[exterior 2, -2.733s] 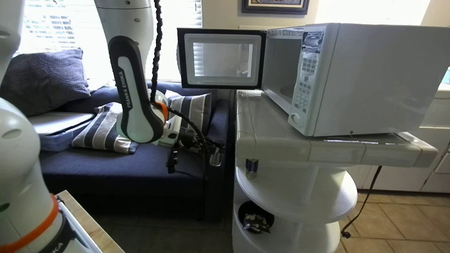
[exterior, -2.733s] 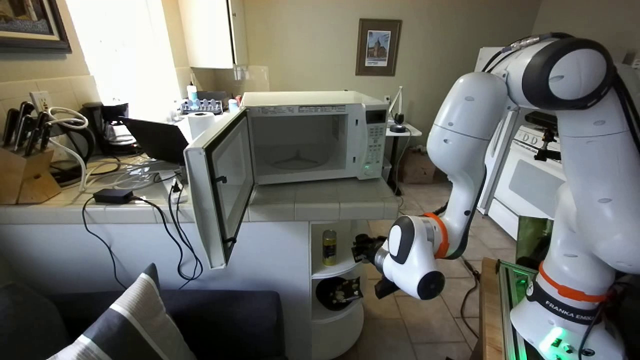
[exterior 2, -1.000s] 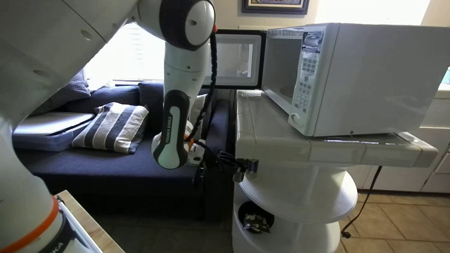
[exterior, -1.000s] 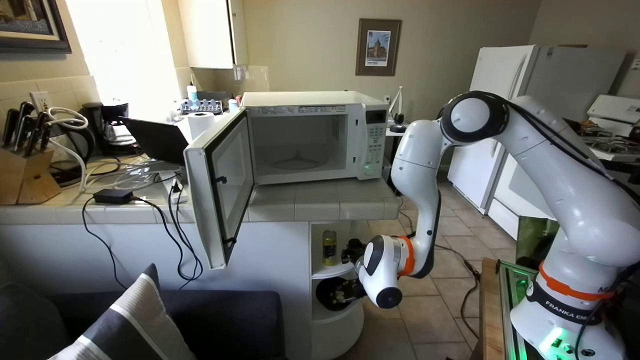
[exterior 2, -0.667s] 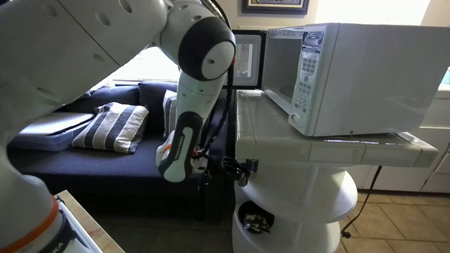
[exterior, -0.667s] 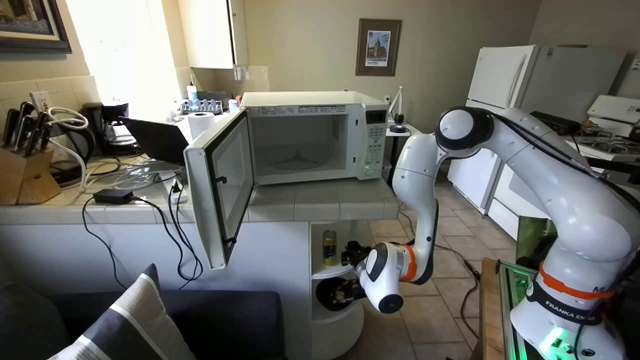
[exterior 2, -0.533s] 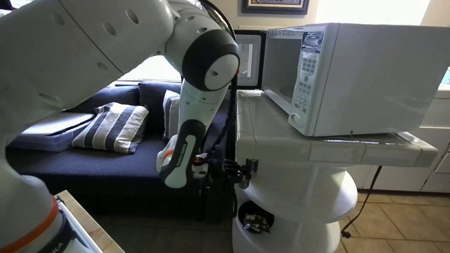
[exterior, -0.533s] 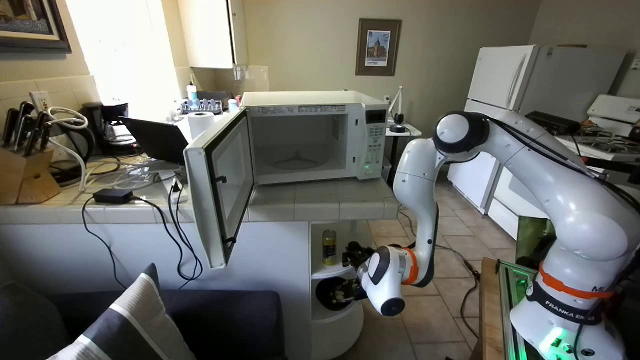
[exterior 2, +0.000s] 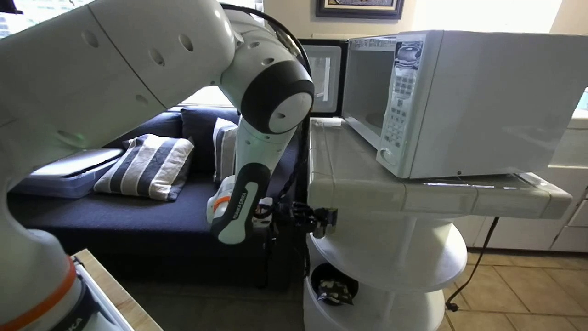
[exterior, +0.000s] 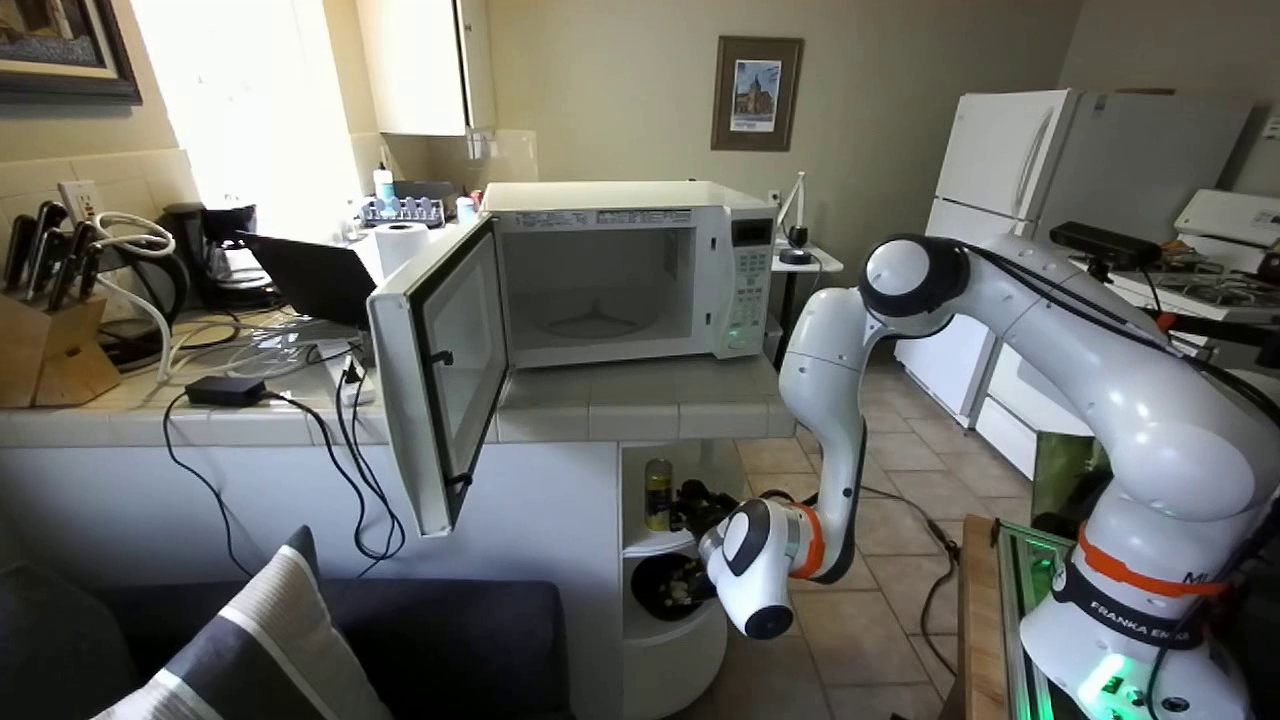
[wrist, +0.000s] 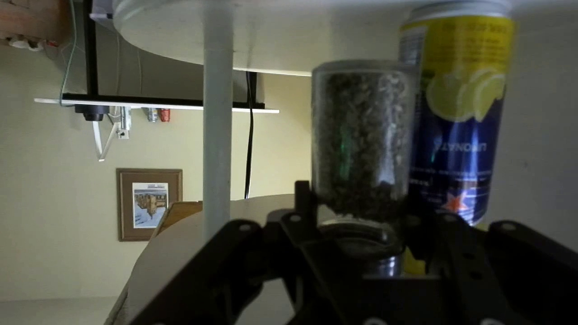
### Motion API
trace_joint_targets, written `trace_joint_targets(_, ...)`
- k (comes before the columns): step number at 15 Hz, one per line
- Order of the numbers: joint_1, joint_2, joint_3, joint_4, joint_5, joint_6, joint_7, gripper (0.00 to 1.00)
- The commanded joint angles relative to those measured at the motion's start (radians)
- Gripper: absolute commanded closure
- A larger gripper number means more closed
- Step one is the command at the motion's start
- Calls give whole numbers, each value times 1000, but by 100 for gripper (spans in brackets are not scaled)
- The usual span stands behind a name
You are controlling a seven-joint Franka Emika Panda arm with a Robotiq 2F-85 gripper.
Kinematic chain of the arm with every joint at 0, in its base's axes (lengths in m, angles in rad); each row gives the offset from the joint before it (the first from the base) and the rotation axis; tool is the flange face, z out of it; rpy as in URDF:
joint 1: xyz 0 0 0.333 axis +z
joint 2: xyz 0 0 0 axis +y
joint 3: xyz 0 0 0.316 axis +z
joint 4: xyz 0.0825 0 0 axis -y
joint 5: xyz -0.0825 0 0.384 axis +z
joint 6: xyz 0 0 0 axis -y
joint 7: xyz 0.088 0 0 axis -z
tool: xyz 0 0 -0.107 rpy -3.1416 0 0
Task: Move the spice bottle to the shelf below the counter
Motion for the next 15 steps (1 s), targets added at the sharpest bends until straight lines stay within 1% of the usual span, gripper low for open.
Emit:
trace_joint_targets(1,24,20,0,42,0,-25,29,77)
trace_joint_targets(4,20,27,-16,50,3,-30,29,77)
trace_joint_targets(10,38,51,-68,85,4,-32,29,77)
trace_joint_targets(15,46,76,-75,132,4,-19,29,77)
